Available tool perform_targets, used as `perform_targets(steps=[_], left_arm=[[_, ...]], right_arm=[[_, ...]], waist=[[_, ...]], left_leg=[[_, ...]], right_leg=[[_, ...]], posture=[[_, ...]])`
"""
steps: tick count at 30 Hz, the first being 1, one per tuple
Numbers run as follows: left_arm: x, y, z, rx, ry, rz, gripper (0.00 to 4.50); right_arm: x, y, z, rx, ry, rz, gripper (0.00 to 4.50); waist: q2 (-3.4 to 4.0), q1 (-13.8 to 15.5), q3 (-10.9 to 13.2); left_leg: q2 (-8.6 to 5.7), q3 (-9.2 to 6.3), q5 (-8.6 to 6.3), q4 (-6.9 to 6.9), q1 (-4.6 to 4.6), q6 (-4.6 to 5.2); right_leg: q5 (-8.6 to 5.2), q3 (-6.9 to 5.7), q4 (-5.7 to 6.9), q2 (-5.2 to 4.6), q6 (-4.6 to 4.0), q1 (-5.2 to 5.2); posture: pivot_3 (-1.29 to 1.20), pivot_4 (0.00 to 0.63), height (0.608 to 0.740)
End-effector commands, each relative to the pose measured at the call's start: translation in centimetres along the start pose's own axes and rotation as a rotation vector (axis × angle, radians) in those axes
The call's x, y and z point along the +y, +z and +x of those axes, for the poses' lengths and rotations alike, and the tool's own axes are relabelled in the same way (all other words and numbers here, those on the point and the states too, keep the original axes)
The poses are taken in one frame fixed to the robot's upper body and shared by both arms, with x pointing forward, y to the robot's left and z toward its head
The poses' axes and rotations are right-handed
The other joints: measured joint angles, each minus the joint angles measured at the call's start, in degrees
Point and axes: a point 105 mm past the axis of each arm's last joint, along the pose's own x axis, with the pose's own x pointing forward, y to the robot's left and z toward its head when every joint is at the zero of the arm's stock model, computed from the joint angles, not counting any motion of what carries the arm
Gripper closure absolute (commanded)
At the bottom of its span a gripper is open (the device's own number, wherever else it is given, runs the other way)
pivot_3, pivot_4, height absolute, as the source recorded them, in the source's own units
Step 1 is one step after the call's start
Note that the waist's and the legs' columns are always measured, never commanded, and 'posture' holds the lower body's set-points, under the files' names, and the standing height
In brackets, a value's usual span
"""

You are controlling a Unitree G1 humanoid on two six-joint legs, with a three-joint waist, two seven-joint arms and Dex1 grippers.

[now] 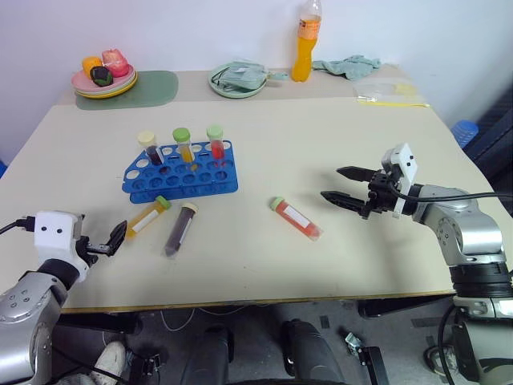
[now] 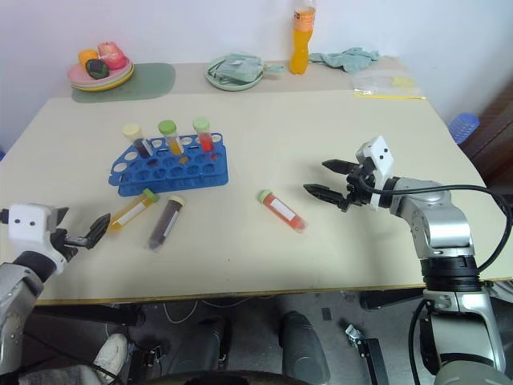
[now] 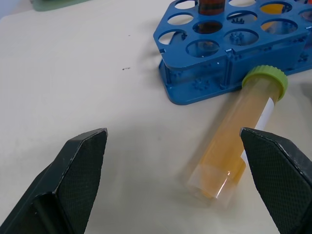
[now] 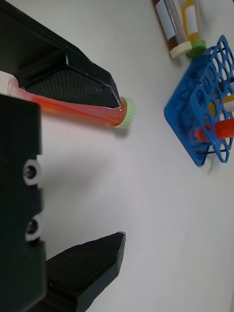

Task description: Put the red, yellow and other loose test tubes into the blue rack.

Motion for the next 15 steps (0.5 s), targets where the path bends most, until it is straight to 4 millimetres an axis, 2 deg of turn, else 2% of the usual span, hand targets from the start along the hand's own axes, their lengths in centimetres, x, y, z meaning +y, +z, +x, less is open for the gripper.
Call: perform_targets(steps=[1,15], left_arm=[[-0.4,0.94,0.04,-0.041,-0.001,0.019,0.02],[-1.33,1.19,0.47,-0.065,-0.034,0.002,0.02]], right_arm=[[0.04,1.31,-0.04,-0.025,0.005,-0.048,0.0],[0.78,1.55,0.27,-0.005,0.004,-0.051,0.0]], waist=[[0.0,0.0,0.0],[0.0,0.05,0.0]], left_leg=[[0.0,0.0,0.0,0.0,0.0,0.0],[0.0,0.0,0.0,0.01,0.0,0.0]], right_leg=[[0.0,0.0,0.0,0.0,0.0,0.0],[0.0,0.0,0.0,0.0,0.0,0.0]], posture=[[0.0,0.15,0.74],[0.0,0.15,0.74]])
